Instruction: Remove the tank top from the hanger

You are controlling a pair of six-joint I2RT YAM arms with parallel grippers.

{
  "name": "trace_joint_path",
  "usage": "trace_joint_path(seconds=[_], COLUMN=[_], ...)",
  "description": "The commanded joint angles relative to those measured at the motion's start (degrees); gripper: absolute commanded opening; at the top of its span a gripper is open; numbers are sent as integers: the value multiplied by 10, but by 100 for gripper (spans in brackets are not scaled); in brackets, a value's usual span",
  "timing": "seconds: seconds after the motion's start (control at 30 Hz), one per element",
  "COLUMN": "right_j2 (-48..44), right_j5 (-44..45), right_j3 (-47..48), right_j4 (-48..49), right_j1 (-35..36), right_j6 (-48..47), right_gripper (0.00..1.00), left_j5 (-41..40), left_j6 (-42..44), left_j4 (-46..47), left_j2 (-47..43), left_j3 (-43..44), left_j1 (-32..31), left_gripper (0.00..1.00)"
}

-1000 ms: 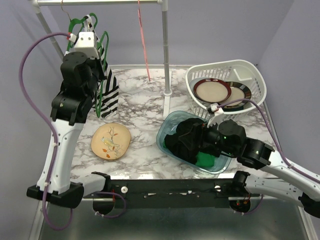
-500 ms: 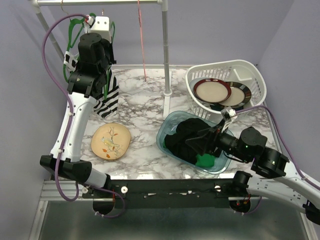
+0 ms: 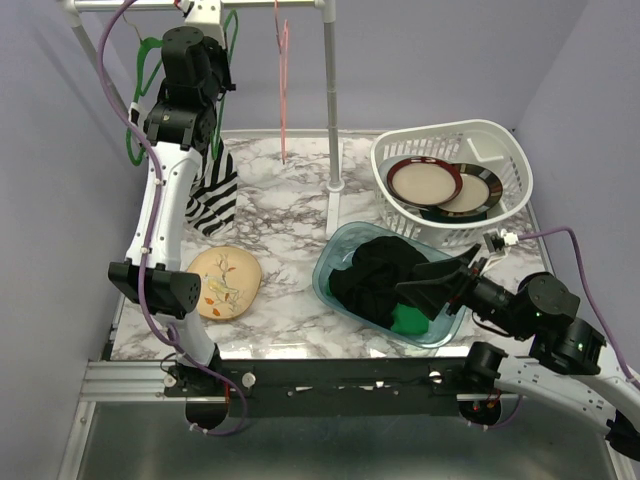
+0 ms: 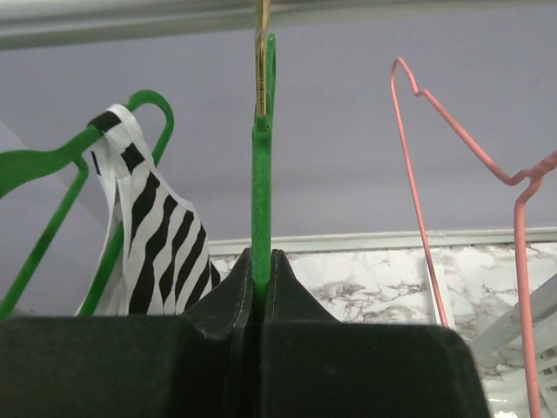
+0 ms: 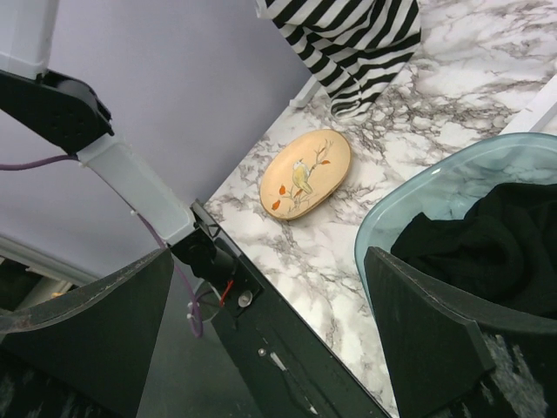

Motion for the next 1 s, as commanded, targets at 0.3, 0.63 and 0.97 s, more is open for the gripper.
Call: trace_joint_path(seconds=[0.3,0.63,0.97], right_j2=[12,5,34], right_j5=[7,1,-19], right_j3=[3,5,17], right_j4=[1,4,10], right_j1=[-1,-1,-1], right_j6=[9,14,-9], right_gripper=[99,99,99], left_j5=[29,67,-36], left_j6=[-8,-55,-52], left_j4=[-50,-118,-75], left_j2=[-8,-75,-216], left_j3=[-7,15,-97], left_j1=[0,-1,0], left_gripper=[24,82,84])
